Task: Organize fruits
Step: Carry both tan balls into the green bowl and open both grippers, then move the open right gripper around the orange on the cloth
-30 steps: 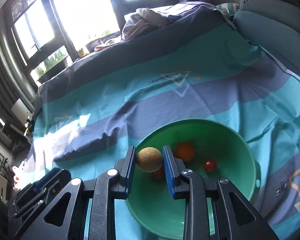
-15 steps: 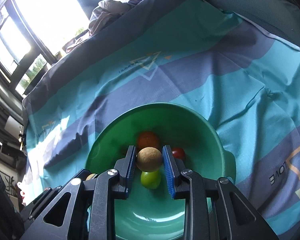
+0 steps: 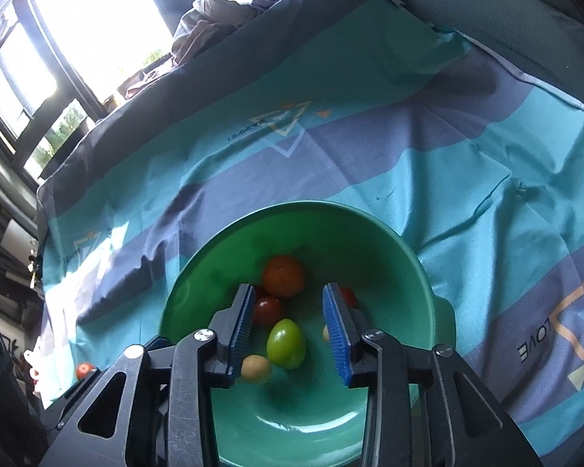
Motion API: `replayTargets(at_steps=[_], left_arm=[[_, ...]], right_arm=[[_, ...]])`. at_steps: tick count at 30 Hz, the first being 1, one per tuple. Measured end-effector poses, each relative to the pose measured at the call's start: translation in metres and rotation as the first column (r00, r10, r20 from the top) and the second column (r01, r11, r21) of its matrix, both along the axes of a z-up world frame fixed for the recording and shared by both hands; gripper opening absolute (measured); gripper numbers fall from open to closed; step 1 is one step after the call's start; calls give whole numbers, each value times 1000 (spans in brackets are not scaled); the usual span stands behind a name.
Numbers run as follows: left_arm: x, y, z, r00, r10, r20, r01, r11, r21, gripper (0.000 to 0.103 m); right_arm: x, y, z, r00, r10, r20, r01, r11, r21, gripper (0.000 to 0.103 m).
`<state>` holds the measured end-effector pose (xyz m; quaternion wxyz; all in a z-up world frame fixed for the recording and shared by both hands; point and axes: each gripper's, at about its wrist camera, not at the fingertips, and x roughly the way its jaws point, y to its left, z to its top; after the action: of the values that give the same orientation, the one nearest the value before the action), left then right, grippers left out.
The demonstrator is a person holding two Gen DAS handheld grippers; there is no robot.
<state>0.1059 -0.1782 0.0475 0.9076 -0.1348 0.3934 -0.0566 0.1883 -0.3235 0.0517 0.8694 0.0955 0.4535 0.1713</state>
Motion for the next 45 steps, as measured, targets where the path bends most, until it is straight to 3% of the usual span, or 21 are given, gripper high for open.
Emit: replayTargets(at_steps=[1,5,9,13,16,21,25,30,33,37,42,44,45], left_arm=[[-5,6,2,1000,13,-2,-13,1000,4,48],[-32,45,14,993,120,7,-120,993,13,53],[-67,93,21,964,266,26,-267,964,19,57],[-106,144,10,901,434,24,-432,900,-54,57],[-124,174,0,862,507,5,-504,858,-100,58],[-140,205,-16,784,620,-33,-621,782,-58,58],[-143,226,-27,769,635,-77,-639,766,-63,58],[-151,247,-35,701,706,-101,-708,706,19,58],[-162,264,-38,674,731,-109,-736,676,-15,58],[-174,278,-39,627,771,-116,-777,629,-19,58],[-173,282,-43,628,766,-137,-776,630,-32,57],[-173,283,-42,608,783,-132,-790,613,-3,58],[-173,283,-43,611,781,-131,-788,616,-2,58]], right_arm=[[-1,3,1,1000,8,7,-8,1000,4,48],[-7,18,8,998,58,35,-58,998,17,50],[-16,44,16,986,155,65,-157,987,42,50],[-28,76,20,965,249,85,-255,965,65,51],[-36,105,16,955,286,79,-290,956,37,51],[-50,151,3,930,361,70,-360,933,-23,51],[-57,170,-6,912,407,41,-409,912,38,51],[-69,197,-18,867,499,7,-492,853,171,51],[-76,222,-29,817,576,-25,-558,802,214,51],[-85,260,-42,770,634,-73,-602,760,244,51],[-96,301,-60,710,692,-130,-658,717,229,51],[-96,312,-70,697,698,-165,-664,714,222,51],[-95,315,-75,697,694,-179,-661,719,214,51]])
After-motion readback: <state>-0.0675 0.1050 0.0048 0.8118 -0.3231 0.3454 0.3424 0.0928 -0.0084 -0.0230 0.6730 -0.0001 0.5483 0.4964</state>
